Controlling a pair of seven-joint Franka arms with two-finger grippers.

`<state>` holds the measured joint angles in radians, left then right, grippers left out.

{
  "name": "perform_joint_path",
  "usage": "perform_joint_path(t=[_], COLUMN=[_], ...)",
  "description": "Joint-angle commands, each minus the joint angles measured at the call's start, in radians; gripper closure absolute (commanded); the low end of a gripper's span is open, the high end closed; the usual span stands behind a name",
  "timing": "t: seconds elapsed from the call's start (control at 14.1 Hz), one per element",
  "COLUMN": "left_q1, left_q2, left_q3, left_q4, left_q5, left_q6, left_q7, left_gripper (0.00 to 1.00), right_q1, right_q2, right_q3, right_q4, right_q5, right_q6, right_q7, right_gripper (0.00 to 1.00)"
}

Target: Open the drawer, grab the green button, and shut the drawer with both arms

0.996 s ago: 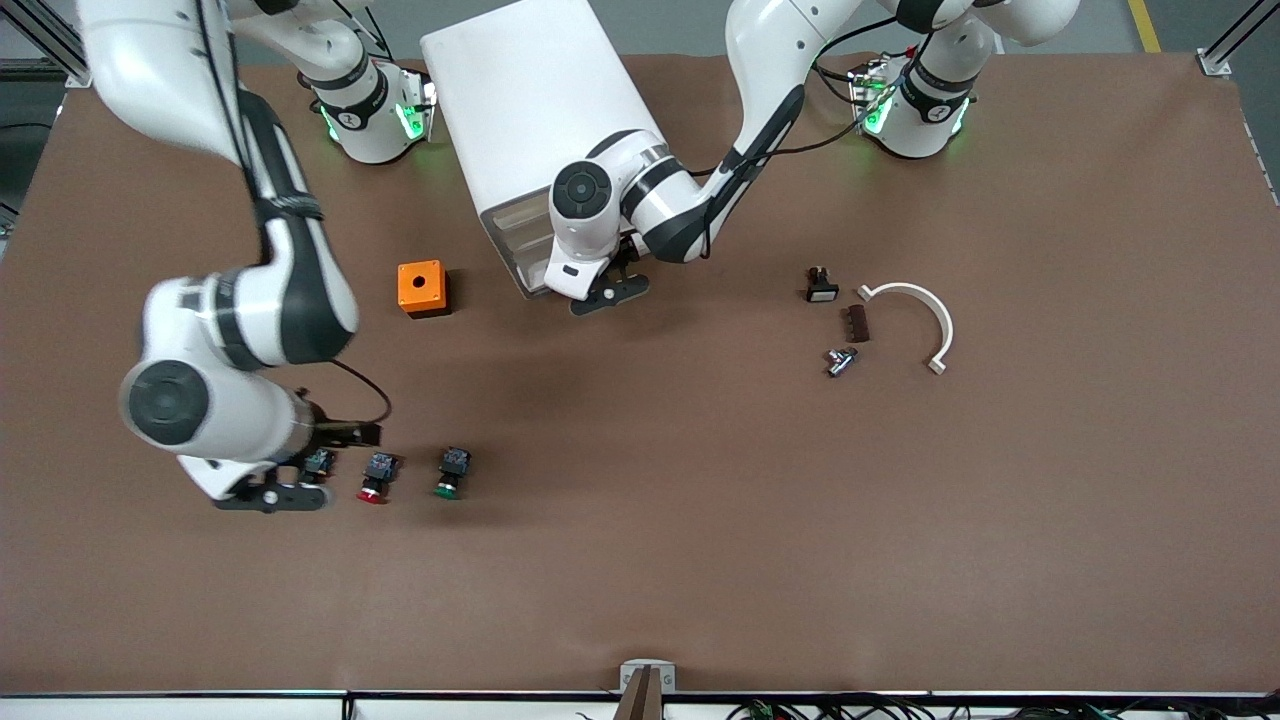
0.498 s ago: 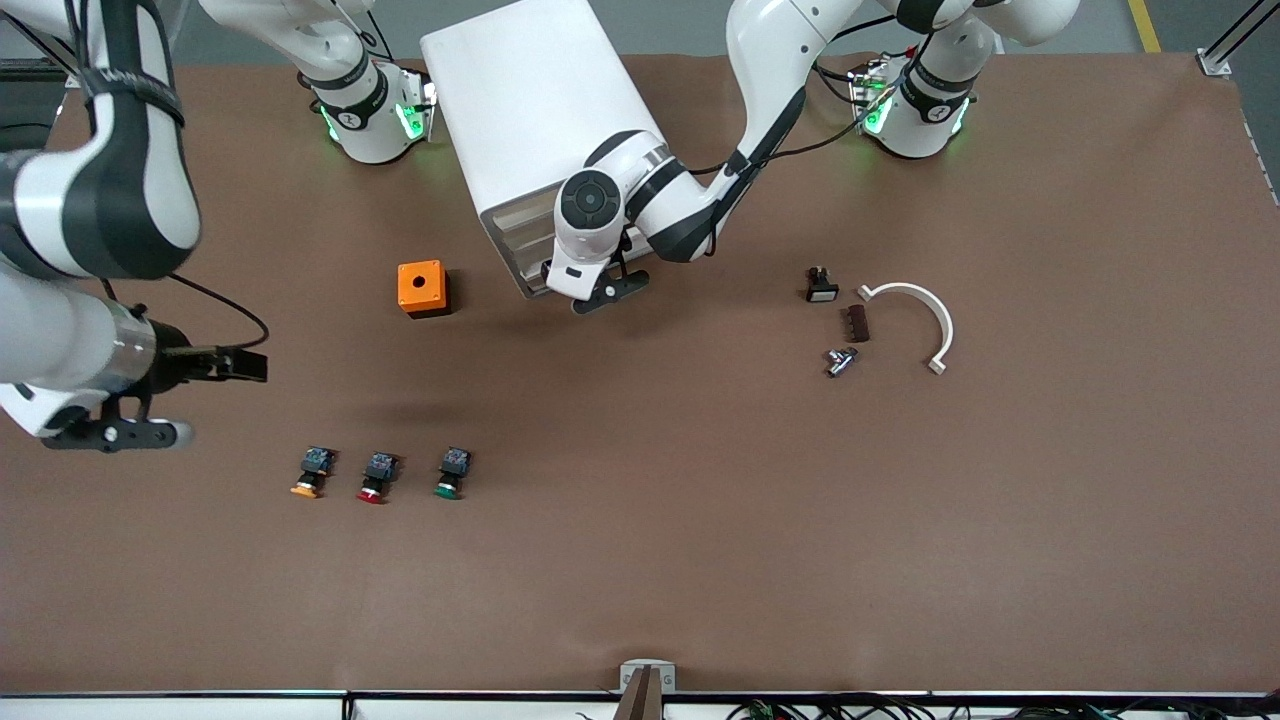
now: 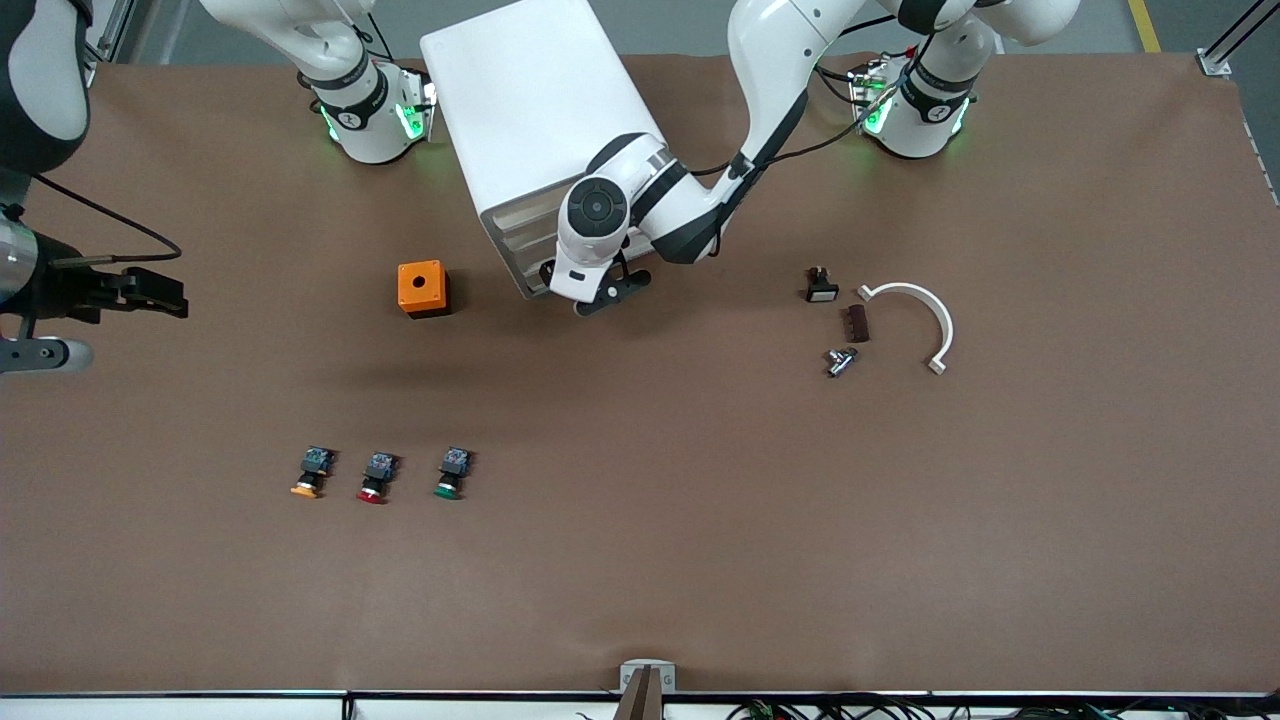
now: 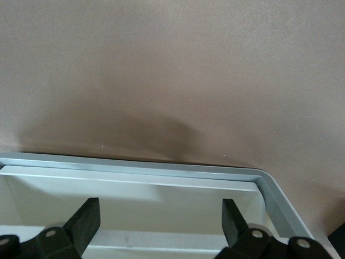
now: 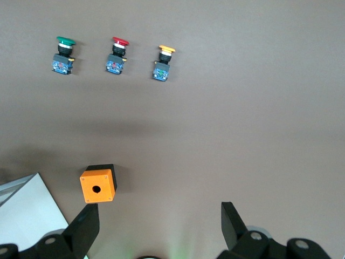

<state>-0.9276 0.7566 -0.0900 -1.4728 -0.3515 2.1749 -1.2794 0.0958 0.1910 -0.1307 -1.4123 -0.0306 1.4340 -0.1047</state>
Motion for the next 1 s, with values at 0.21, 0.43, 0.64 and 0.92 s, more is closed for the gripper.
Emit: perform_joint_path(t=[0.21,0.43,0.64,0.92], left_q1=[0.007,0.009,0.042,0.123], left_q2=[-0.010,-0.010,-0.020,-0.063], left_q3=[-0.005,-0.002,0.001,0.010], left_q4=[-0.004,-0.004,-0.001,0.011], left_q5=[-0.067,-0.072,-0.064,-0.053], left_q6=[0.011,0.011,0.011,0.011], left_q7=[0.000,-0.003,-0.001,-0.003], left_gripper=[0.01,0.01,0.01,0.01], right_q1=[-0.025,-0.030,-0.036,-0.037], right_q2=[-0.019,-0.024,-0.024,-0.051], right_q3=[0.020,0.016,0.020,0.020], right_q4=[0.039,0.075,0.101,0.096], right_q5=[-0.021,-0.022,-0.018,-0.002], right_q6=[-0.010,-0.065,-0.070,-0.087], right_q7=[-0.004,-0.006,-0.007,-0.012], right_gripper=[0.00,0.00,0.00,0.00])
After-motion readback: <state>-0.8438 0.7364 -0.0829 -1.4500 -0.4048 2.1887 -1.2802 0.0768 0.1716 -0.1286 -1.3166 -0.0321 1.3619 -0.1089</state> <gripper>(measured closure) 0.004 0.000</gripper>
